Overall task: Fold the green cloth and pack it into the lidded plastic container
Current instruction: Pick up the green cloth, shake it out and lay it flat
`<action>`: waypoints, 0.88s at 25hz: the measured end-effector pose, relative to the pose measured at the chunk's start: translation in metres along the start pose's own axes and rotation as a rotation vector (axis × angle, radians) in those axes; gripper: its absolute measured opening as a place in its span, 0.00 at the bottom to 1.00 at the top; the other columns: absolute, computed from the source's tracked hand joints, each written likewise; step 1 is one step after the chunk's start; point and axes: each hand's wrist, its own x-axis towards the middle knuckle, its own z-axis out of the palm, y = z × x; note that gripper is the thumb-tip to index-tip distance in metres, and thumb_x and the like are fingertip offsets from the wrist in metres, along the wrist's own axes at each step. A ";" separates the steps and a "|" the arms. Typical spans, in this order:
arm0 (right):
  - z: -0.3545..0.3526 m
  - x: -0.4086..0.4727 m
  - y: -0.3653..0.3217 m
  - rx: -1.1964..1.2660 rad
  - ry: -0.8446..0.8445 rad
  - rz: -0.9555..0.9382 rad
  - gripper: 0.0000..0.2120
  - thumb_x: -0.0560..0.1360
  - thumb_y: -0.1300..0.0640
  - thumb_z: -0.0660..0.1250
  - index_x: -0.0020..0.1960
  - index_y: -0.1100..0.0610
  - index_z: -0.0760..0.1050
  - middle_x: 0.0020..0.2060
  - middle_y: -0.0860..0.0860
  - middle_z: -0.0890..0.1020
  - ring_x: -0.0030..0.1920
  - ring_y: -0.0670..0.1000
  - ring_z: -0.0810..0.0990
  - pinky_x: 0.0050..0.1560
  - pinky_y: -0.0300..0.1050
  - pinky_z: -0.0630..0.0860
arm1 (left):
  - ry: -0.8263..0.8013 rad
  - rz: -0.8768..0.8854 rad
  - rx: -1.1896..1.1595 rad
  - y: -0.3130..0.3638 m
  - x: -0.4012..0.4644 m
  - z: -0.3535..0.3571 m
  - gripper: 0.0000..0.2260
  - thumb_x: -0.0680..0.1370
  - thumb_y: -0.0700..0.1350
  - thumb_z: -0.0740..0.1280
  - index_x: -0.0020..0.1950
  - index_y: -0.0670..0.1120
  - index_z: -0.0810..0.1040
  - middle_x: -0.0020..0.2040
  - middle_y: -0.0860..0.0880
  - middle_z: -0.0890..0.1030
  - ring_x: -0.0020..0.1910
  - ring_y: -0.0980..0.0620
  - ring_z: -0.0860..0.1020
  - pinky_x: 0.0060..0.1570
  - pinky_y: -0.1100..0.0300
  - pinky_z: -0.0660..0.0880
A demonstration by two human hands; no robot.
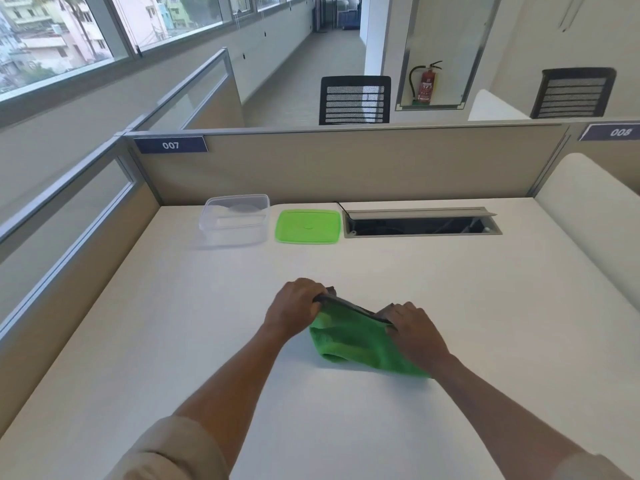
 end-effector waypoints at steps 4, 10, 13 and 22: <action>-0.019 -0.011 0.016 0.110 -0.136 0.215 0.06 0.75 0.52 0.62 0.50 0.51 0.74 0.44 0.45 0.80 0.46 0.51 0.77 0.46 0.48 0.73 | 0.032 -0.169 0.035 -0.020 -0.003 -0.022 0.09 0.72 0.45 0.65 0.50 0.54 0.80 0.41 0.53 0.84 0.42 0.46 0.80 0.39 0.56 0.73; -0.062 0.016 0.033 0.069 -0.031 0.285 0.03 0.76 0.53 0.63 0.46 0.49 0.75 0.41 0.45 0.80 0.43 0.52 0.78 0.44 0.48 0.74 | 0.119 -0.274 0.054 -0.033 0.023 -0.058 0.07 0.77 0.47 0.65 0.51 0.54 0.81 0.47 0.48 0.85 0.46 0.41 0.80 0.43 0.54 0.73; -0.094 0.045 0.029 0.025 0.172 0.259 0.04 0.76 0.56 0.63 0.47 0.50 0.76 0.41 0.48 0.80 0.42 0.55 0.78 0.42 0.50 0.75 | 0.227 -0.338 -0.008 -0.035 0.043 -0.086 0.09 0.77 0.46 0.65 0.53 0.53 0.82 0.49 0.46 0.84 0.47 0.40 0.80 0.45 0.53 0.74; -0.191 0.080 0.001 0.010 0.729 0.180 0.05 0.76 0.60 0.65 0.50 0.57 0.79 0.44 0.55 0.82 0.41 0.61 0.80 0.35 0.48 0.71 | 0.701 -0.273 -0.071 -0.009 0.071 -0.170 0.07 0.78 0.49 0.65 0.50 0.48 0.82 0.41 0.44 0.84 0.39 0.40 0.79 0.35 0.53 0.71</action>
